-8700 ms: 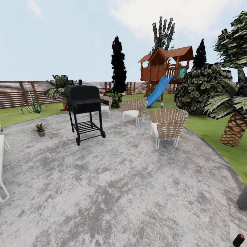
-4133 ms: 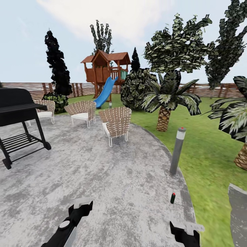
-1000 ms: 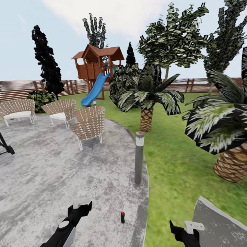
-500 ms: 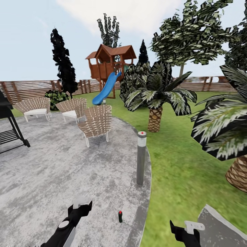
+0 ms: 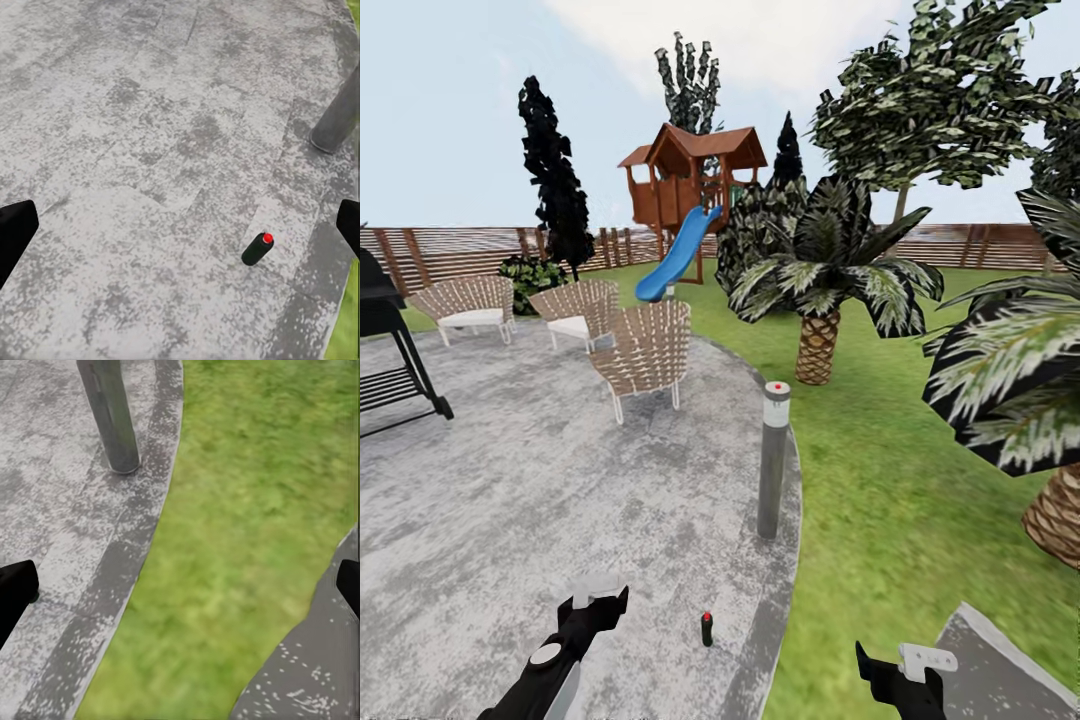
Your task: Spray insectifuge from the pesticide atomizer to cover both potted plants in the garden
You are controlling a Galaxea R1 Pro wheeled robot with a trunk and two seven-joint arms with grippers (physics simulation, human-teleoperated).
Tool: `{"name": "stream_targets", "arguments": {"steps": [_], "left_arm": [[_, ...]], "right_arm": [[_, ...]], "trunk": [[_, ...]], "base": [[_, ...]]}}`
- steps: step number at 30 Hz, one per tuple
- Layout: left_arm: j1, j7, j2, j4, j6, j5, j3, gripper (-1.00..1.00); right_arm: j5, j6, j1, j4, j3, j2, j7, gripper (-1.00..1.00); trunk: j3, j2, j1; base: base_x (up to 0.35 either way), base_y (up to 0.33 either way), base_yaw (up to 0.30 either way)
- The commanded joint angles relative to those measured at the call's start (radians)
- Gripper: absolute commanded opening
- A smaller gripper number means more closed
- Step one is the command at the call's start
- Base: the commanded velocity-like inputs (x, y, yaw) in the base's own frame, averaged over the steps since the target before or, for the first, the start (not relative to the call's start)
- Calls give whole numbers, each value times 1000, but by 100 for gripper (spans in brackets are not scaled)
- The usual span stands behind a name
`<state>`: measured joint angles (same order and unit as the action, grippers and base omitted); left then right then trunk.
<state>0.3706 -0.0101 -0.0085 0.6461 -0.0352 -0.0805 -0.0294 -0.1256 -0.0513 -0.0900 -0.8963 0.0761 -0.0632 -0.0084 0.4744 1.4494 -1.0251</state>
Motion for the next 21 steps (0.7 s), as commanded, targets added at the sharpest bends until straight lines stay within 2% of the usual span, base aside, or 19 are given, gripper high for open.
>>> {"name": "stream_targets", "arguments": {"steps": [1,13,21], "left_arm": [[1,-1,-1,0,-2,-8,-1,100],[1,-1,-1,0,-3,-8,-1,100],[1,0,0,0,-3,-9,-3,100]], "right_arm": [[-10,-4,-1,1,-1,0,-1,100],[-10,-5,-1,0,-2,-1,0,100],[-9,-5,-2,1,-1,-5,0,100]], "trunk": [[1,1,0],[1,1,0],[1,1,0]], "base": [[0,-248,58],[0,-285,181],[0,-173,42]]}}
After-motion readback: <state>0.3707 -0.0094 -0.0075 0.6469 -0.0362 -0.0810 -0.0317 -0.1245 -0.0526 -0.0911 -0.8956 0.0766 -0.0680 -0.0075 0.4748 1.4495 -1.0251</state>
